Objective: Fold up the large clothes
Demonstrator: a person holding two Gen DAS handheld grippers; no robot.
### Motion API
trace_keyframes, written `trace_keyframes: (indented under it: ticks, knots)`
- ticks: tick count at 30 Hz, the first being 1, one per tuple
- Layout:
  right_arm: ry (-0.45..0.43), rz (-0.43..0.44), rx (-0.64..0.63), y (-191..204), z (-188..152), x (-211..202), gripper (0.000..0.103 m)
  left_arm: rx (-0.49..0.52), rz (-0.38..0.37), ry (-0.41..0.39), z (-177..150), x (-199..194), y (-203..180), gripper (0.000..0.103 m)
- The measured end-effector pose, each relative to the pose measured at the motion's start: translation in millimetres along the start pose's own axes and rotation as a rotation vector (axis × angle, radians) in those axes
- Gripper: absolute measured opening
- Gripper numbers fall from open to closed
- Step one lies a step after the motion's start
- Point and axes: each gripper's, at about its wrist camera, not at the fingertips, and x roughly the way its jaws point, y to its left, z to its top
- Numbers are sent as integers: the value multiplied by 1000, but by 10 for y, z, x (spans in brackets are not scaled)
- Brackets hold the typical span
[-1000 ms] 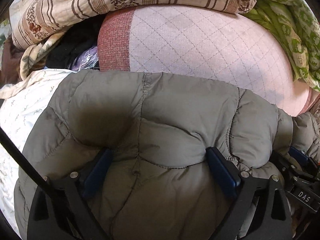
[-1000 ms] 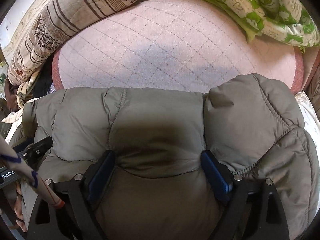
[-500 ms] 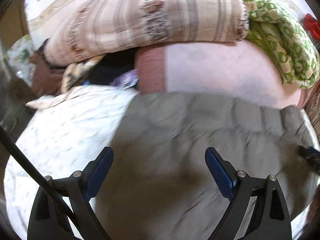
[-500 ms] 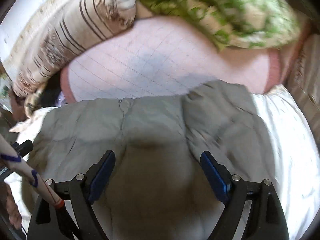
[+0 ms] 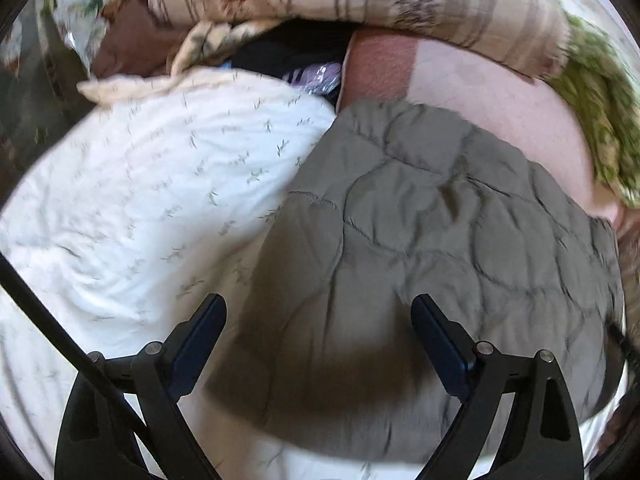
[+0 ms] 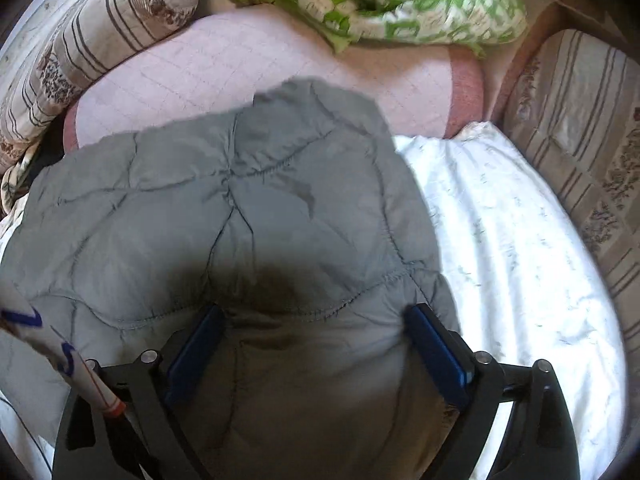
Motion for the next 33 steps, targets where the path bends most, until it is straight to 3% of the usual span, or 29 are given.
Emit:
trace_keyframes:
  ticks: [6, 12, 19, 25, 33]
  knots:
    - [-85, 47, 10, -173, -389, -710, 95, 36, 15, -72, -354, -704, 232, 94]
    - [-39, 100, 66, -491, -1046, -1219, 95, -36, -54, -81, -927, -1353, 604, 94]
    - [-21, 174, 143, -675, -1848, -1766, 95, -150, -55, -100, -1574, -1964, 1032, 94]
    - [-2, 240, 227, -734, -2349, -2057, 95, -144, 39, -204, -1830, -2595, 1220, 94]
    - [-67, 269, 219, -663, -2428, -2503, 95, -88, 167, -436, -1884, -3571, 1377, 94]
